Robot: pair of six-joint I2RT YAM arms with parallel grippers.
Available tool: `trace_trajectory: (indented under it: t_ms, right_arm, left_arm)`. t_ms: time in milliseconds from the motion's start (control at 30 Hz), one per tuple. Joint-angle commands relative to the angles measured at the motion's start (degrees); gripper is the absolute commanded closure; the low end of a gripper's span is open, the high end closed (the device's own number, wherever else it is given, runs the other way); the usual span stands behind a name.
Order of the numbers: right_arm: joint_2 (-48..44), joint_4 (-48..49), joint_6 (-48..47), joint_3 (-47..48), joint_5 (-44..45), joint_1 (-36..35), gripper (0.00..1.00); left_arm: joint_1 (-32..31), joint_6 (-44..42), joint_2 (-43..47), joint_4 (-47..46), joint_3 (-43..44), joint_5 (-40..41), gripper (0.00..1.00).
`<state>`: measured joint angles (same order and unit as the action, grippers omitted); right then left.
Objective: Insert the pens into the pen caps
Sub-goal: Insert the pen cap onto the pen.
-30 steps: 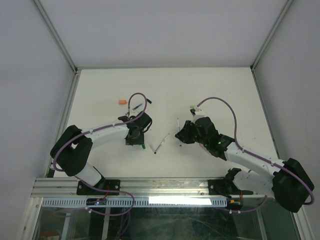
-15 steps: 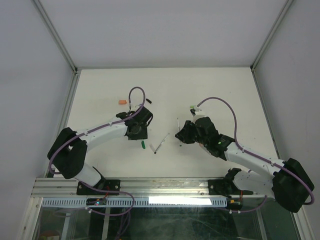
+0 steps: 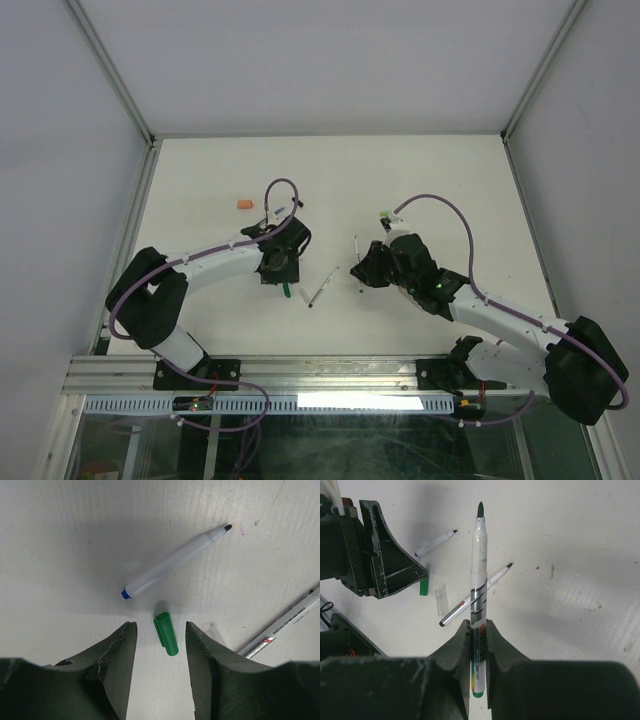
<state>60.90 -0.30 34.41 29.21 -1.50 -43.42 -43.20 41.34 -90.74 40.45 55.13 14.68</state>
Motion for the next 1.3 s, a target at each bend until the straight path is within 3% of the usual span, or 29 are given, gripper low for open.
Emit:
trace_trajectory:
  t_ms: [0,567,1267]
  right_arm:
    - [-1.7,1.8,-0.2,-0.2,0.8,0.2,1.00]
    - [-2.0,2.2,0.0,-1.0,0.8,1.4,1.00]
    - [-3.3,1.3,-0.2,-1.3,1.2,1.8,1.00]
  left_arm:
    - [-0.9,0.9,-0.5,-2.0,-0.4,-0.7,0.56]
    - [-4.2,0.9,-5.2,-0.5,0.3,0.0,0.59]
    - [-3.7,-4.7,-9.7,0.2,-0.4,2.2,0.84]
